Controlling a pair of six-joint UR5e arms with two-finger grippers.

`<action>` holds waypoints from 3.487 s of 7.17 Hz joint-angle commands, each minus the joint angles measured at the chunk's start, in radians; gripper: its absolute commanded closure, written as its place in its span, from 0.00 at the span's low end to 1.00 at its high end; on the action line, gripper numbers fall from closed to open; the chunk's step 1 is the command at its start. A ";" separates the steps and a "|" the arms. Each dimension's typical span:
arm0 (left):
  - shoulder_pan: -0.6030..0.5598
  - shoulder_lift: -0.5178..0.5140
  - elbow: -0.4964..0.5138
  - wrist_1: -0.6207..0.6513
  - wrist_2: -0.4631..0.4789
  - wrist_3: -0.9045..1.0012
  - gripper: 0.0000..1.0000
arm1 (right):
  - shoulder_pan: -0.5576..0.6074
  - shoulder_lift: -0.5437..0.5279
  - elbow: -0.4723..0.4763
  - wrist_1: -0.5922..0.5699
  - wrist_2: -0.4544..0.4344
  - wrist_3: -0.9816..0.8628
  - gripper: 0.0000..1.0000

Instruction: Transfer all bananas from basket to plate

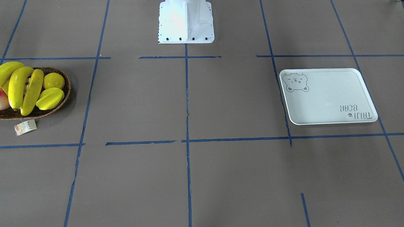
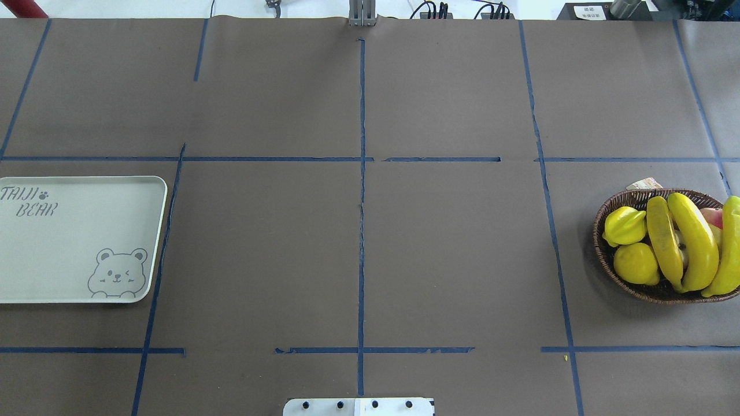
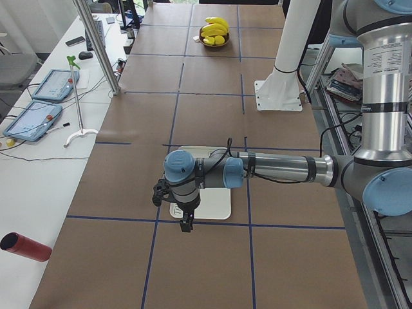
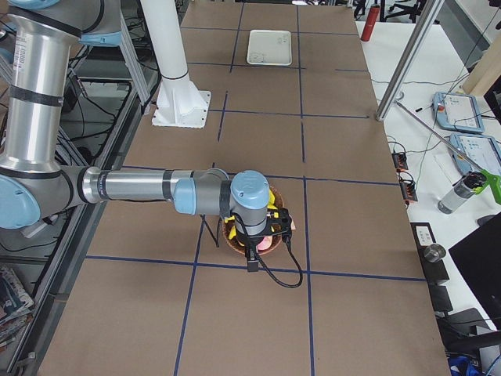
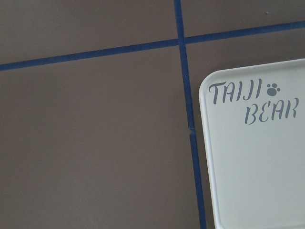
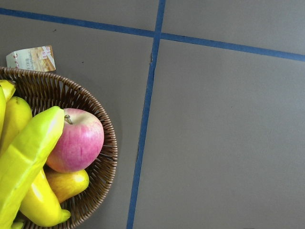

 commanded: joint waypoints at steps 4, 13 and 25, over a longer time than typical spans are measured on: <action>0.002 0.000 -0.001 -0.002 -0.003 -0.001 0.00 | -0.011 0.003 0.011 0.108 0.026 0.078 0.00; 0.002 0.000 -0.002 0.000 -0.003 -0.004 0.00 | -0.538 -0.095 0.163 0.410 -0.265 0.956 0.04; 0.003 0.000 -0.001 0.000 -0.003 -0.004 0.00 | -0.578 -0.140 0.166 0.408 -0.287 0.940 0.99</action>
